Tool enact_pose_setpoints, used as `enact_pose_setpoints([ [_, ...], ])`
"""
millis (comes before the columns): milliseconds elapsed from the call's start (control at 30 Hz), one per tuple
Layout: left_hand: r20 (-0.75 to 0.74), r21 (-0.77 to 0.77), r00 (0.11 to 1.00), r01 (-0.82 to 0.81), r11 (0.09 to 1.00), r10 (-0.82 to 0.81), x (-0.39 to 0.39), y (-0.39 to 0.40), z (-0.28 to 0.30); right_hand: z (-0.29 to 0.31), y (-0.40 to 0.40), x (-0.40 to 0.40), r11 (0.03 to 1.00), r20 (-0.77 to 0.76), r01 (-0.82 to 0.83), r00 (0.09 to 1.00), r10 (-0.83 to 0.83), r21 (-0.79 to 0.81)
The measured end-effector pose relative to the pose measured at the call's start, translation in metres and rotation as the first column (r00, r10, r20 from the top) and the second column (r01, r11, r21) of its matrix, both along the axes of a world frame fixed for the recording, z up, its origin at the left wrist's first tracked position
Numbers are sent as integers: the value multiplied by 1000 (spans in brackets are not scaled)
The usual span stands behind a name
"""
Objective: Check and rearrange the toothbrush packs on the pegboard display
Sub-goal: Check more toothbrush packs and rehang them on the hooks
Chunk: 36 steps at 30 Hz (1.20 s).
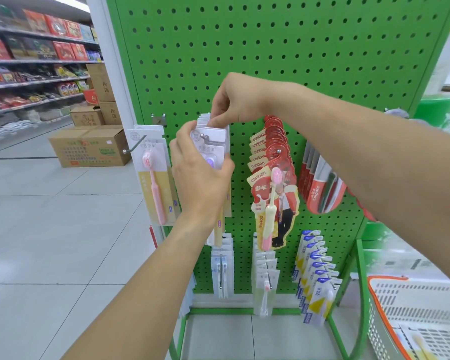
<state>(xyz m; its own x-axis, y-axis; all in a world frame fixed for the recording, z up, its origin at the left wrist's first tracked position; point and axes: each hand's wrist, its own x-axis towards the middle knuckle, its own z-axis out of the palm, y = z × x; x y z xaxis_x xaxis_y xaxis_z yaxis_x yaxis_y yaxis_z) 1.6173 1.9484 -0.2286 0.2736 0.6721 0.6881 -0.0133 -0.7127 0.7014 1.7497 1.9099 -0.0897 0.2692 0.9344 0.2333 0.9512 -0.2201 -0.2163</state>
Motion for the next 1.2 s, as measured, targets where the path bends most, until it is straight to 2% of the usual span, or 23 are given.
enact_pose_setpoints([
  [167,1,12,1000,-24,1000,24,0,-1,0,-1,5,-5,1000,80,4,997,-4,6],
  [367,10,-34,1000,-18,999,18,-3,-7,2,-6,5,-8,1000,33,24,999,-24,17],
  [633,27,9,999,-39,999,39,-7,-8,2,-6,5,-12,997,45,35,998,-38,76],
  [933,-4,63,989,-148,987,149,-19,-11,2,-4,7,-31,992,50,-110,993,107,69],
  [1200,213,-33,972,-97,995,102,-43,7,-7,-6,0,-57,903,121,-326,945,304,278],
])
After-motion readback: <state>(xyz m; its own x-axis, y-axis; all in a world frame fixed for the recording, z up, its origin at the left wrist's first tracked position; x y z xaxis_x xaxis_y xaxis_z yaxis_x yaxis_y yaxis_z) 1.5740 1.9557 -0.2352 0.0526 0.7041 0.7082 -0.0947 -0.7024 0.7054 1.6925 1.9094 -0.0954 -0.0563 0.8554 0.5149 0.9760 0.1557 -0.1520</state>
